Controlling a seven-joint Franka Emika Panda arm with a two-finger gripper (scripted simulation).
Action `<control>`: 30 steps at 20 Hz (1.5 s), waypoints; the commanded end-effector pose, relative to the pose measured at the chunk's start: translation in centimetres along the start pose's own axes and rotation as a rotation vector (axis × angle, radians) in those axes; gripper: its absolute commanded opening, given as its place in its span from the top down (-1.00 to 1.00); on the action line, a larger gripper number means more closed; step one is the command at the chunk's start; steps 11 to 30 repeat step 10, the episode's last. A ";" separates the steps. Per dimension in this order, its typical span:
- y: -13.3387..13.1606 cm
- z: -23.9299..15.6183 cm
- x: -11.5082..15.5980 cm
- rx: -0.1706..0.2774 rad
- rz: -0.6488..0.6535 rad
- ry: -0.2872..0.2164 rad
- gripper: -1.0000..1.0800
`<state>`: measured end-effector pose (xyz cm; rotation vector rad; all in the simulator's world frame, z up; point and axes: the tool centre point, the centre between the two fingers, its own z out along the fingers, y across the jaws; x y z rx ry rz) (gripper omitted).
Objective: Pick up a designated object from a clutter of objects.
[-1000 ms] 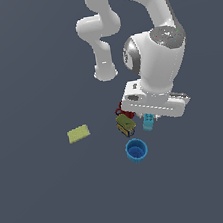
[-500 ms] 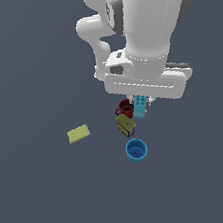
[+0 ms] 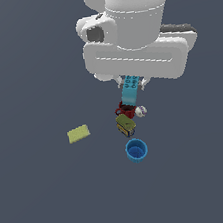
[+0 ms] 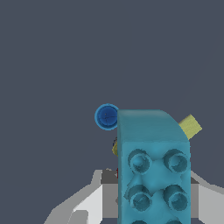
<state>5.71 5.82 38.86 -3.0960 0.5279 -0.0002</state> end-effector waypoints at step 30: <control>0.8 -2.9 1.0 -0.001 0.000 0.000 1.00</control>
